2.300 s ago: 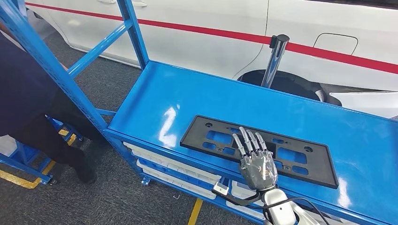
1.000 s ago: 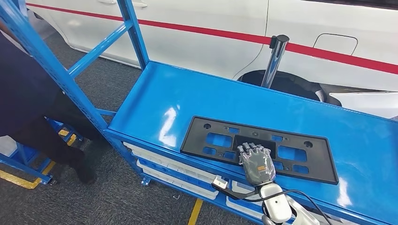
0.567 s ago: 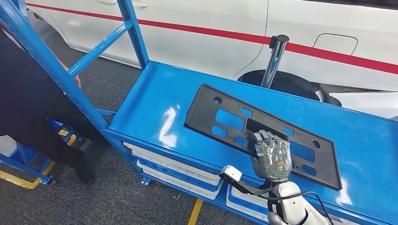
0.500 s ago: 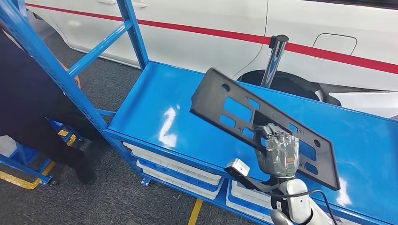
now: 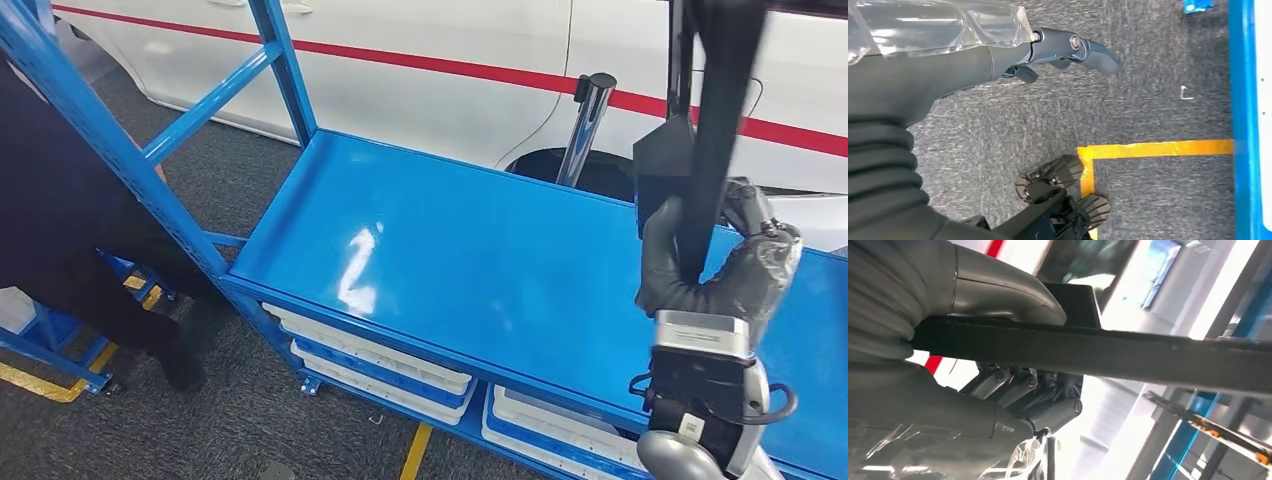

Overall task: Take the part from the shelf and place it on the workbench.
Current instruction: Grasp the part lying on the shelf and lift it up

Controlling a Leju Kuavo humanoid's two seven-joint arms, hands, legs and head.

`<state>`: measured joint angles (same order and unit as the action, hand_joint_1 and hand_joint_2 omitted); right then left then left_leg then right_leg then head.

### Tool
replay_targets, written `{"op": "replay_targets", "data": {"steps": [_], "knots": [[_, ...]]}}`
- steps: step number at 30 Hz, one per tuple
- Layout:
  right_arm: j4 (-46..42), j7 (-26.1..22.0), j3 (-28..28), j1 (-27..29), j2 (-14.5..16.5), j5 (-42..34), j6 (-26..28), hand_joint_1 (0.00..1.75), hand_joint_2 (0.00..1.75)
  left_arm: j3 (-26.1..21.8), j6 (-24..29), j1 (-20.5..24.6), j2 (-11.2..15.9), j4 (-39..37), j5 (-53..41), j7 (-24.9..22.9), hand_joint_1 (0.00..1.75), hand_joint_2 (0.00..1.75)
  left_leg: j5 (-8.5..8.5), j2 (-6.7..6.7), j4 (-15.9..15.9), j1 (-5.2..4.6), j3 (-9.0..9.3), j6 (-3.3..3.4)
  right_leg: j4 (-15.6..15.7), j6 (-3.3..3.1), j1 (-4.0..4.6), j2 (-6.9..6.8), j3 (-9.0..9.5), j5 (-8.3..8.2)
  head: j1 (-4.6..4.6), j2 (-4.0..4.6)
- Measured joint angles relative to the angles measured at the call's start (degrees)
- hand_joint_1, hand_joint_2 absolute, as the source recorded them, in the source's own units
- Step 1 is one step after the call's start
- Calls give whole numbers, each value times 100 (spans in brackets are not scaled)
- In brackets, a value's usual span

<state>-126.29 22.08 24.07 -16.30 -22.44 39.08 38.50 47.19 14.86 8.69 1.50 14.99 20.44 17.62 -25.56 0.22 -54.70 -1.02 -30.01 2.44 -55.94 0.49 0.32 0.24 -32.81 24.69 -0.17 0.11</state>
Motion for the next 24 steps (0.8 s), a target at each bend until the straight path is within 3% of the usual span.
{"op": "replay_targets", "data": {"steps": [5,9,14,16,17,19,20,21,22,24], "knots": [[-273,-2001,-74,113,241,-3854,0,175,175,-5,-222,-33,-45,0,5,-984,0,175,-3,-1,-3,-3,-12,3,2,3,-2,-2,-8,0,0,0],[-277,-3050,-58,200,376,-5761,-4,175,175,-2,-394,-67,-67,0,-59,-1050,0,175,-10,-3,-21,-21,-26,26,7,15,-14,-10,-13,-8,0,0],[-277,-3549,-32,345,497,-6698,-12,175,175,11,-456,-80,-97,0,-123,-1053,0,175,45,-1,10,-33,-26,99,28,74,-25,-7,-8,-54,0,0],[-279,-3641,-24,383,519,-6846,-15,175,175,17,-477,-82,-120,0,-124,-1067,0,175,144,9,120,15,4,142,-70,123,-23,-1,-54,66,1,0],[-280,-3676,-22,409,525,-6901,-16,175,175,20,-490,-85,-132,0,-122,-1072,0,175,187,15,173,47,14,155,-286,150,-24,3,-140,235,4,0],[-282,-3743,-14,482,538,-6992,-15,175,175,25,-542,-103,-140,0,-120,-1077,0,175,227,21,202,87,1,162,-1058,213,-66,6,-444,680,12,0],[-282,-3770,-9,522,543,-7021,-13,175,175,29,-570,-117,-143,0,-118,-1078,0,175,237,20,201,102,-12,147,-1418,251,-93,5,-579,816,13,0],[-282,-3795,-4,558,549,-7040,-12,175,175,35,-601,-133,-150,0,-117,-1079,0,175,247,20,199,120,-27,130,-1615,287,-125,3,-643,854,14,0],[-282,-3813,1,585,554,-7053,-10,175,175,43,-626,-146,-157,0,-116,-1080,0,175,259,20,195,146,-43,106,-1571,327,-159,1,-594,775,14,0],[-282,-3836,3,617,559,-7079,-10,175,175,56,-674,-162,-174,0,-118,-1080,0,175,269,18,160,210,-80,37,-832,425,-236,-15,-176,414,15,0]]}}
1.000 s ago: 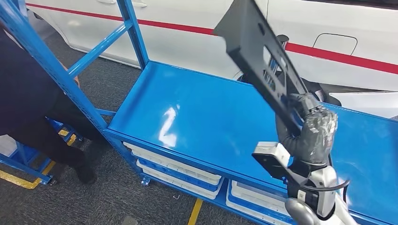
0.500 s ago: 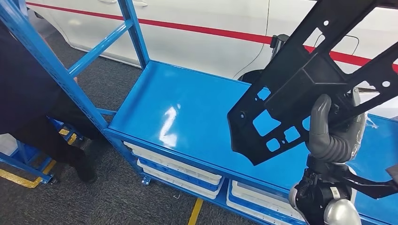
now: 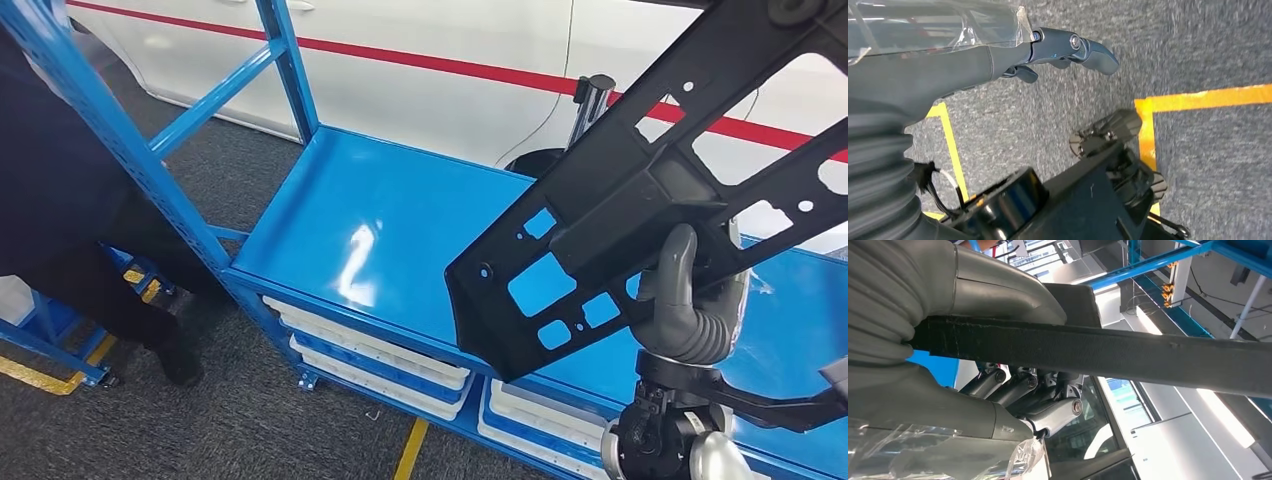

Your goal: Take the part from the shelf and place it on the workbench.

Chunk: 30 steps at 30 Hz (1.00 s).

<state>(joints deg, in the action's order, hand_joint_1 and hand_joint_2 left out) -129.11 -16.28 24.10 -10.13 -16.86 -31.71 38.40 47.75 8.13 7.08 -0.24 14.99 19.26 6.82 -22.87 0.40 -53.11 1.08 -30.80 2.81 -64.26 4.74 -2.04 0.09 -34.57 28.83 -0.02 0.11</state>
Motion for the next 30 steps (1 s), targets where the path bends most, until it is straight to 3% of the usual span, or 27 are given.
{"op": "replay_targets", "data": {"steps": [1,3,6,7,9,11,12,13,14,15,17,19,21,22,23,24,26,27,28,29,30], "knots": [[1,-5,2,11,3,-13,1,175,175,3,-18,-2,-1,-1,-2,0,0,175,-2,-7,-32,19,-29,-50,423,48,-19,8,239,-139,5,0],[3,-9,4,42,8,-35,2,175,175,8,-55,-3,0,-1,-8,0,0,175,-3,-30,-105,18,-81,-142,846,31,-34,51,456,-265,13,0],[6,-12,10,88,20,-96,2,175,175,21,-108,-25,-1,-2,-13,-4,0,175,34,-53,-170,14,-170,-231,797,-141,-30,88,343,-249,0,0],[7,-12,13,101,27,-116,2,175,175,27,-120,-33,-2,-2,-13,-5,0,175,-28,-50,-236,26,-217,-252,780,-199,-23,85,296,-273,-8,0],[6,-17,14,123,41,-139,2,175,175,44,-139,-43,-6,-2,-14,-6,0,175,-421,-44,-723,32,-415,-277,782,-300,-11,72,198,-351,-20,0],[6,-21,14,150,45,-149,2,175,175,56,-146,-45,-9,-2,-15,-7,0,175,-966,-42,-1587,17,-712,-281,781,-369,31,64,75,-441,-32,0],[7,-22,14,170,45,-155,2,175,175,58,-146,-47,-10,-2,-14,-7,0,175,-1118,-42,-1916,7,-798,-268,781,-388,61,61,14,-486,-35,0],[7,-22,14,191,46,-161,2,175,175,61,-146,-48,-11,-2,-14,-7,0,175,-1152,-43,-2057,-12,-788,-236,780,-404,96,59,-48,-535,-37,0],[7,-22,14,208,47,-167,2,175,175,62,-147,-49,-14,-2,-14,-8,0,175,-1068,-44,-1951,-40,-658,-180,780,-416,133,59,-110,-585,-38,0],[7,-22,14,221,47,-173,2,175,175,63,-149,-48,-17,-2,-14,-10,0,175,-919,-45,-1623,-80,-416,-101,781,-427,171,63,-171,-638,-39,0],[7,-19,14,233,49,-160,2,175,175,66,-155,-35,-18,-2,-16,-12,0,175,-716,-35,-688,-186,195,94,783,-431,220,67,-267,-741,-37,0],[8,-1,13,252,54,-99,2,175,175,70,-163,-24,-21,-1,-19,-15,0,175,-662,-15,-142,-268,515,180,810,-392,208,46,-286,-835,-32,0],[12,28,10,272,55,-23,2,175,175,80,-168,-28,-32,-2,-19,-19,0,175,-545,-9,-31,-300,502,176,869,-326,187,24,-278,-939,-37,0],[16,40,9,285,59,8,2,175,175,86,-167,-31,-37,-2,-20,-21,0,175,-459,-9,24,-298,475,183,868,-297,182,22,-306,-926,-45,0],[21,49,8,301,63,31,2,175,175,93,-167,-33,-41,-2,-25,-22,0,175,-359,-3,73,-281,426,197,792,-273,183,22,-355,-802,-48,0],[29,57,6,318,67,45,2,175,175,100,-166,-36,-48,-2,-34,-24,0,175,-257,2,119,-255,362,201,600,-251,184,24,-428,-564,-48,0],[50,63,4,350,73,51,2,175,175,119,-172,-44,-57,-2,-51,-26,0,175,-102,10,139,-229,206,206,-126,-207,157,22,-602,59,-35,0],[61,60,3,368,77,46,2,175,175,132,-177,-48,-66,-2,-55,-26,0,175,-36,15,133,-223,119,195,-505,-181,145,21,-656,239,-29,0],[72,50,3,387,81,34,2,175,175,143,-181,-51,-72,-2,-55,-26,0,175,27,21,123,-219,34,186,-760,-155,133,20,-649,271,-25,0],[83,35,3,405,86,13,2,175,175,152,-183,-51,-76,-2,-55,-26,0,175,84,27,108,-212,-53,172,-826,-131,121,19,-553,171,-25,0],[95,17,3,421,89,-11,2,175,175,156,-183,-51,-79,-2,-54,-26,0,175,135,30,82,-201,-139,152,-660,-106,108,16,-345,2,-23,0]]}}
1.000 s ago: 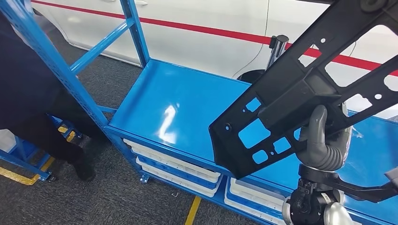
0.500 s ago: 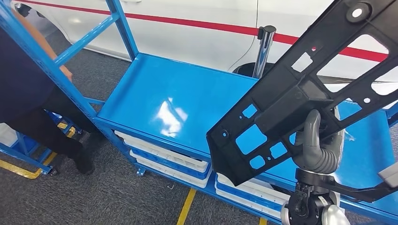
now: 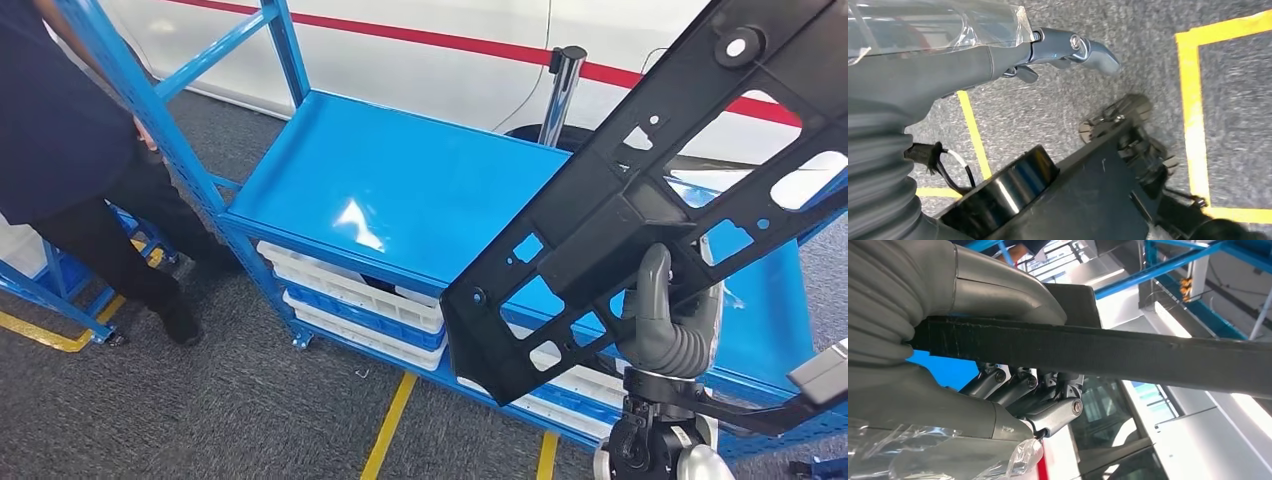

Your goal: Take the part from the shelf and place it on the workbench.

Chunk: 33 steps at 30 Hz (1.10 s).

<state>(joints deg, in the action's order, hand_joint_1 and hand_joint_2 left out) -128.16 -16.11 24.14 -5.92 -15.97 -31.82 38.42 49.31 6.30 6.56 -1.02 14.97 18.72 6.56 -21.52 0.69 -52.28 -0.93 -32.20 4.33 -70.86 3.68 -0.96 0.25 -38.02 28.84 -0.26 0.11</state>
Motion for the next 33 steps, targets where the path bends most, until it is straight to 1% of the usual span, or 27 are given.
{"op": "replay_targets", "data": {"steps": [1,2,3,4,5,7,8,9,10,12,13,14,15,17,18,19,20,22,24,26,27,28,29,30,31,32,33], "knots": [[10,-22,-1,9,1,-30,0,175,175,3,0,1,-1,0,1,0,0,175,41,1,-42,12,-84,-25,372,27,-17,-6,312,-132,1,0],[19,-43,0,10,2,-63,0,175,175,5,1,1,1,0,1,0,0,175,71,-3,-100,14,-164,-54,853,51,-21,-11,671,-144,6,0],[25,-66,-1,14,3,-90,-1,175,175,9,1,1,1,0,-1,0,0,175,93,-6,-155,12,-223,-82,1262,36,-21,-10,948,-96,3,0],[33,-86,-1,17,7,-115,-1,175,175,15,2,3,1,0,-10,4,0,175,109,-9,-200,5,-260,-111,1549,-2,-13,-9,1123,-2,-1,0],[42,-106,-2,22,10,-129,-2,175,175,26,10,3,1,0,-32,9,0,175,127,-11,-222,-3,-281,-141,1671,-60,6,-4,1182,71,-5,-1],[60,-127,-4,38,15,-118,-2,175,175,54,50,-4,2,-1,-107,21,0,175,145,-12,-249,12,-302,-202,1675,-199,8,-13,1128,36,-15,-1],[67,-126,-4,42,15,-88,-2,175,175,72,77,-10,3,-2,-147,27,0,175,60,-16,-336,26,-343,-240,1673,-252,4,-23,1100,-6,-22,-1],[74,-111,-3,46,15,-34,-2,175,175,89,101,-12,4,-2,-178,33,0,175,-120,-20,-546,43,-428,-279,1676,-295,-4,-36,1062,-54,-30,0],[82,-83,-3,46,15,51,-2,175,175,109,126,-11,3,-2,-201,44,0,175,-380,-24,-892,61,-561,-320,1675,-320,-6,-49,1015,-98,-37,0],[96,-3,-3,53,16,251,-2,175,175,145,169,-10,2,-2,-225,67,0,175,-860,-24,-1752,82,-867,-376,1671,-336,-1,-80,912,-175,-48,0],[102,41,-3,60,18,356,-2,175,175,161,191,-11,2,-2,-231,79,0,175,-951,-24,-2023,87,-933,-383,1669,-334,5,-107,866,-207,-49,0],[106,80,-3,71,20,436,-2,175,175,172,207,-14,2,-2,-233,90,0,175,-928,-23,-2060,86,-877,-377,1668,-330,11,-141,831,-231,-50,0],[108,113,-3,80,24,501,-2,175,175,181,222,-15,2,-2,-234,99,0,175,-825,-20,-1870,84,-715,-360,1667,-325,20,-176,808,-248,-51,0],[108,162,-3,89,35,586,-2,175,175,197,262,-4,2,-2,-234,117,0,175,-554,74,-906,50,-91,-265,1668,-312,40,-271,792,-270,-51,0],[108,180,-3,90,39,614,-2,175,175,205,282,1,1,-2,-234,124,0,175,-455,139,-506,16,157,-213,1675,-295,42,-321,796,-282,-44,0],[109,195,-3,90,42,637,-2,175,175,218,299,8,-1,-2,-235,133,0,175,-386,196,-204,-26,325,-159,1681,-274,39,-374,802,-294,-45,0],[109,205,-3,92,44,651,-2,175,175,232,314,13,-3,-2,-236,138,0,175,-373,222,-102,-60,359,-121,1688,-248,34,-422,805,-307,-49,0],[110,220,-3,98,55,678,-2,175,175,258,345,10,-7,-2,-238,146,0,175,-301,154,-44,-66,327,-77,1691,-187,40,-489,799,-316,-62,0],[114,224,-3,102,66,705,-1,175,175,278,374,2,-7,-2,-239,146,0,175,-226,58,46,-24,328,-40,1480,-133,47,-339,697,-154,-58,0],[121,226,-5,113,67,718,0,175,175,297,395,1,-12,-2,-243,146,0,175,-168,-43,84,-5,316,-3,788,-107,35,-111,391,240,-45,0],[126,226,-5,126,67,722,0,175,175,307,406,1,-16,-2,-249,146,0,175,-156,-98,79,-4,298,10,349,-101,30,-65,194,433,-41,0],[132,228,-5,144,68,729,0,175,175,318,422,-2,-21,-2,-255,147,0,175,-147,-158,72,-4,283,15,21,-95,31,-52,43,536,-38,0],[139,232,-5,164,68,743,0,175,175,328,445,-8,-25,-2,-261,148,0,175,-141,-229,60,-4,272,15,-92,-88,30,-48,-7,516,-38,0],[145,239,-5,180,69,761,0,175,175,335,472,-14,-26,-2,-265,148,0,175,-138,-303,41,-1,264,13,62,-85,25,-39,72,375,-37,0],[149,249,-7,194,69,781,0,175,175,339,506,-19,-27,-2,-265,150,0,175,-141,-380,14,4,258,4,449,-81,16,3,266,147,-37,0],[151,258,-8,205,69,800,0,175,175,343,539,-20,-29,-2,-265,152,0,175,-148,-453,-18,10,250,-10,914,-85,-1,109,505,-49,-36,0],[153,268,-8,216,73,813,0,175,175,347,574,-14,-30,-2,-265,155,0,175,-160,-518,-63,2,225,-30,1304,-95,-17,213,696,-180,-35,0]]}}
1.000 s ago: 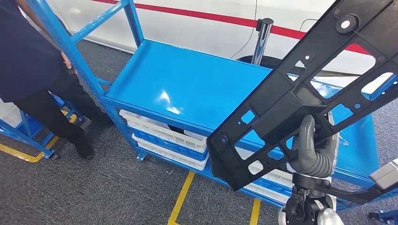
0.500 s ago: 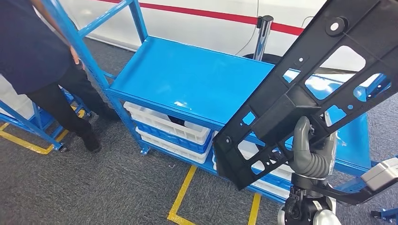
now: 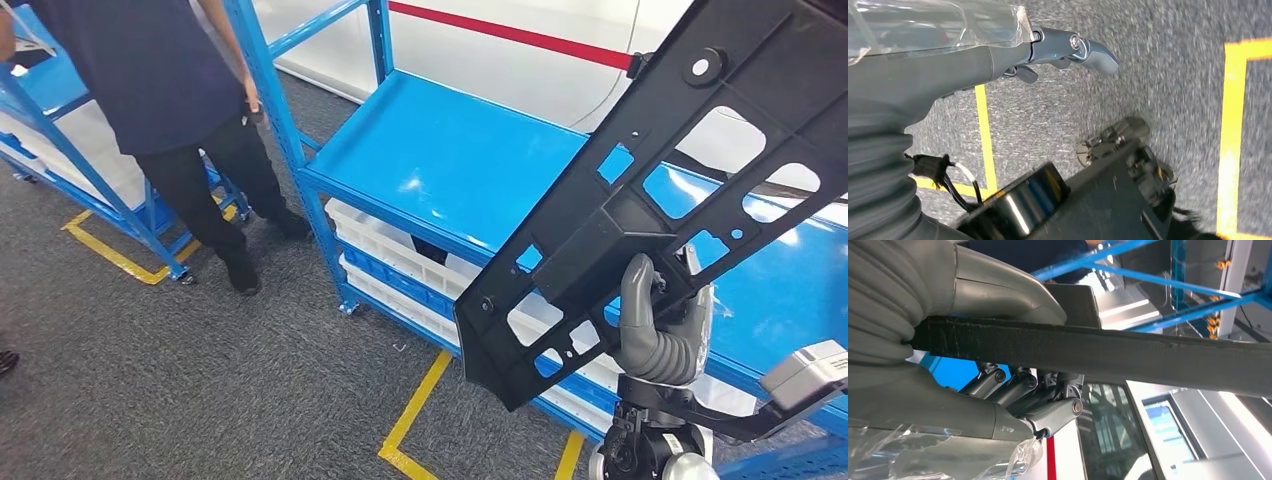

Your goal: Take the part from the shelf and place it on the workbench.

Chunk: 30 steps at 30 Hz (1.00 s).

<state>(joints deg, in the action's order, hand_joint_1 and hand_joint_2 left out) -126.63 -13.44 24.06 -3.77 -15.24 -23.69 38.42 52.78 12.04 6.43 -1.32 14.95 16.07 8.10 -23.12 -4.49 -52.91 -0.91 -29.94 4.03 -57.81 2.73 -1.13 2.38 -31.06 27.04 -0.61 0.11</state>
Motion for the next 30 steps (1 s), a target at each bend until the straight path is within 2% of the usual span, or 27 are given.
{"op": "replay_targets", "data": {"steps": [1,2,4,5,6,7,8,9,10,11,12,13,15,16,17,19,20,21,22,24,25,26,27,28,29,30], "knots": [[1,6,-2,11,5,9,0,175,175,7,38,6,-1,0,1,4,0,175,-4,-55,-38,-4,-39,-28,246,-16,-9,78,112,-65,0,0],[2,10,-3,27,10,11,0,175,175,15,71,10,-1,0,1,7,0,175,0,-106,-62,-6,-81,-57,336,-40,-8,114,140,-60,-1,0],[3,12,-5,57,22,14,0,175,175,32,121,2,2,0,3,9,0,175,20,-194,-86,4,-157,-115,341,-97,4,3,105,-82,-2,0],[3,12,-4,67,29,15,0,175,175,39,140,-10,4,0,7,9,0,175,-9,-154,-132,3,-192,-146,346,-128,-1,-55,99,-96,-3,0],[3,13,-4,74,37,20,0,175,175,46,163,-20,6,0,18,8,0,175,-103,-46,-280,3,-265,-182,354,-159,-9,-120,97,-108,-12,0],[3,17,-4,84,44,29,0,175,175,53,196,-24,8,0,34,7,0,175,-264,97,-557,9,-391,-221,360,-183,-19,-185,96,-114,-22,0],[3,28,-4,98,49,46,0,175,175,58,240,-23,6,0,57,4,0,175,-476,252,-967,19,-580,-262,359,-197,-16,-249,94,-115,-32,0],[4,45,-4,116,52,64,0,175,175,62,297,-18,5,0,92,-2,0,175,-679,341,-1424,41,-795,-294,358,-204,-12,-320,90,-113,-42,0],[6,67,-3,138,58,82,0,175,175,63,364,-15,7,0,141,-7,0,175,-813,379,-1805,63,-981,-317,358,-204,-9,-394,87,-112,-42,0],[9,86,-3,162,67,96,0,175,175,62,439,-16,8,0,199,-12,0,175,-845,397,-1993,80,-1076,-329,357,-202,-8,-468,85,-110,-42,0],[12,99,-2,186,77,102,0,175,175,62,511,-21,11,0,263,-17,0,175,-755,412,-1905,92,-1032,-333,357,-199,-8,-540,87,-106,-42,0],[14,107,-2,208,88,101,0,175,175,61,565,-26,16,0,319,-31,0,175,-577,445,-1573,97,-865,-330,357,-193,-8,-610,93,-102,-42,0],[20,126,-1,238,109,81,0,175,175,61,609,-31,26,-1,394,-100,0,175,-196,645,-616,73,-369,-296,358,-166,5,-731,114,-85,-42,0],[26,157,1,249,116,69,0,175,175,61,602,-29,28,-1,428,-153,0,175,-95,727,-288,50,-211,-264,358,-143,14,-781,123,-75,-39,0],[37,212,4,260,122,63,0,175,175,61,585,-30,30,-2,480,-211,0,175,-58,774,-122,26,-143,-233,359,-115,24,-828,131,-65,-34,0],[67,358,14,276,136,87,0,175,175,47,541,-43,31,-6,624,-312,0,175,-54,671,-88,4,-171,-165,374,-48,29,-929,151,-51,-25,0],[81,426,17,281,142,119,0,175,175,35,512,-59,29,-8,691,-345,0,175,-34,604,-71,13,-167,-130,360,-14,19,-918,161,-23,-22,0],[90,489,18,283,147,164,0,175,175,20,479,-71,28,-11,736,-355,0,175,-11,538,-50,26,-156,-90,271,12,10,-824,134,59,-20,0],[93,547,16,286,151,208,0,175,175,5,442,-77,25,-15,767,-345,0,175,13,476,-29,40,-143,-51,50,28,0,-676,47,210,-13,0],[96,672,11,294,152,261,0,175,175,-16,360,-73,8,-19,792,-285,0,175,34,350,-21,45,-143,-1,-739,33,-3,-363,-315,622,3,0],[101,717,11,299,152,265,0,175,175,-24,331,-70,-9,-20,804,-250,0,175,36,282,-22,39,-146,10,-1142,36,2,-299,-513,773,10,0],[109,749,11,302,152,261,0,175,175,-27,310,-73,-32,-20,812,-222,0,175,35,206,-26,32,-148,15,-1383,39,7,-272,-643,816,11,0],[116,761,12,302,152,253,0,175,175,-31,302,-78,-55,-20,819,-203,0,175,35,127,-32,28,-147,15,-1397,40,10,-260,-669,740,13,0],[123,762,13,300,152,235,0,175,175,-35,302,-82,-83,-20,829,-193,0,175,32,46,-43,27,-143,11,-1150,37,7,-241,-570,550,13,0],[128,753,13,297,152,211,0,175,175,-40,313,-84,-110,-20,844,-192,0,175,24,-36,-62,29,-141,2,-726,33,-2,-174,-383,303,13,0],[132,737,14,295,155,183,0,175,175,-48,325,-81,-139,-20,865,-204,0,175,12,-112,-90,23,-150,-16,-295,22,-14,-48,-186,121,13,0]]}}
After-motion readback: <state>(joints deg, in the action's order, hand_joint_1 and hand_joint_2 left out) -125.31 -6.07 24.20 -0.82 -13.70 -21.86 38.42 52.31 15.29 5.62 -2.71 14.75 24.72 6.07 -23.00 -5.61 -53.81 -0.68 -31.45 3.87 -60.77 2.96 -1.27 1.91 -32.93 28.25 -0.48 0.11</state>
